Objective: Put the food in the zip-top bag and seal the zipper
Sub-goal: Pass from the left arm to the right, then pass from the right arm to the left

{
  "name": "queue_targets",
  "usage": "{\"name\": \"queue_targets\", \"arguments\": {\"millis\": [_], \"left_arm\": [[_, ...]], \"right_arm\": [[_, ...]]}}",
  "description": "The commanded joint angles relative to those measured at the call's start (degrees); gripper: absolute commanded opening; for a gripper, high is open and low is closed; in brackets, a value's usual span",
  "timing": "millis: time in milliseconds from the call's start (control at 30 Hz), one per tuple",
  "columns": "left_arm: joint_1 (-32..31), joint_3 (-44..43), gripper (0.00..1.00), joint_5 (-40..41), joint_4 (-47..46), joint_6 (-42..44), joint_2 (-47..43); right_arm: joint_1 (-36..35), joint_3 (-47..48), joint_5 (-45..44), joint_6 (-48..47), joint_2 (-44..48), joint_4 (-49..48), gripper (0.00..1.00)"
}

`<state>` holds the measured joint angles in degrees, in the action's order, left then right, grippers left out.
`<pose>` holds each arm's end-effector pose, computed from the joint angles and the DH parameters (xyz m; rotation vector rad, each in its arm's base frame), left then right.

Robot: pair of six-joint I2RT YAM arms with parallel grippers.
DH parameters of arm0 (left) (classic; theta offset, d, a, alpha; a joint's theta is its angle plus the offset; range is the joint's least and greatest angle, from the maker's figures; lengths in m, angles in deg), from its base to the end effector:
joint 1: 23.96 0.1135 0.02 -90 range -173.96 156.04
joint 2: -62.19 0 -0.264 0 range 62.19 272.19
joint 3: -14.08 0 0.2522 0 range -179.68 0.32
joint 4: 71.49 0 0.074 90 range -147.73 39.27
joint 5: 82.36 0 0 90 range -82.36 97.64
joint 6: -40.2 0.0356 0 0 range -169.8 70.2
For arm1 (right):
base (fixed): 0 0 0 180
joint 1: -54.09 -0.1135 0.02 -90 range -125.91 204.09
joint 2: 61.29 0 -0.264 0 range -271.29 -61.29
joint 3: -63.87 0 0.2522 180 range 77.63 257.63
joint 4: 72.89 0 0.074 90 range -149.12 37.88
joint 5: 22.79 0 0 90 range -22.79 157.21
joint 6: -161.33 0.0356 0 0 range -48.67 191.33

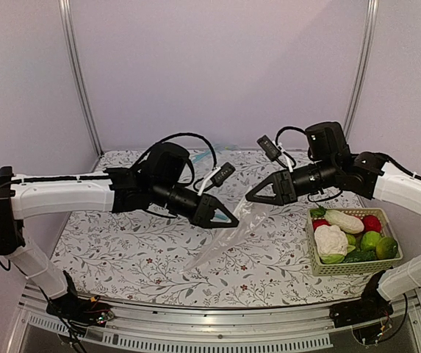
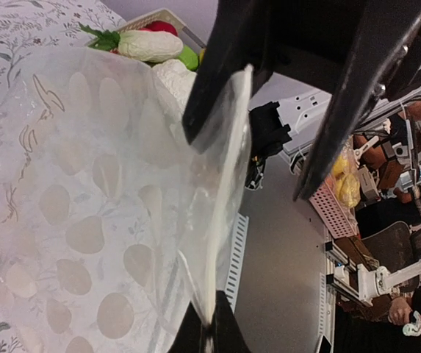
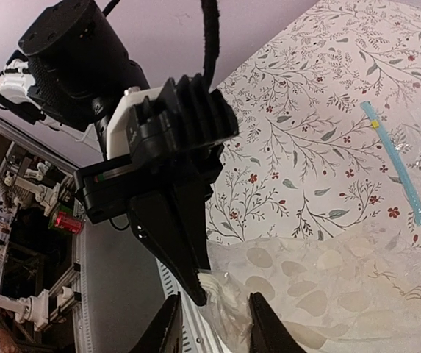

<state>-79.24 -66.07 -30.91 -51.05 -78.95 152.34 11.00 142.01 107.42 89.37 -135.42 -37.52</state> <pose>0.1850 -0.3060 0.2821 0.9883 2.1806 -1.5107 0.1930 0.2120 0.3324 -0.9340 2.0838 1.3438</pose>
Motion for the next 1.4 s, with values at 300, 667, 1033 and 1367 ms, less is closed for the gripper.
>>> {"name": "queue_targets", "arguments": {"millis": [300, 667, 1033, 1367], "left_arm": [[2.02, 0.87, 0.89, 12.04, -2.47, 1.37, -4.36], [-1.53, -6.51, 0.69, 22.55, 7.23, 16.74, -5.10], [-2.70, -8.12, 0.52, 27.42, 6.26, 19.86, -3.79], [-2.72, -10.90, 0.40, 25.14, 4.77, 20.11, -0.87]], "right_arm": [[-0.51, 2.20, -11.04, 2.65, 2.85, -2.73, 0.00], [-0.55, 6.99, -10.70, 3.61, -0.14, -2.60, 0.00], [-0.59, 7.76, -9.24, 4.03, -1.97, -2.50, 0.00], [-0.52, 8.65, -7.69, 3.41, -3.38, -1.36, 0.00]]}}
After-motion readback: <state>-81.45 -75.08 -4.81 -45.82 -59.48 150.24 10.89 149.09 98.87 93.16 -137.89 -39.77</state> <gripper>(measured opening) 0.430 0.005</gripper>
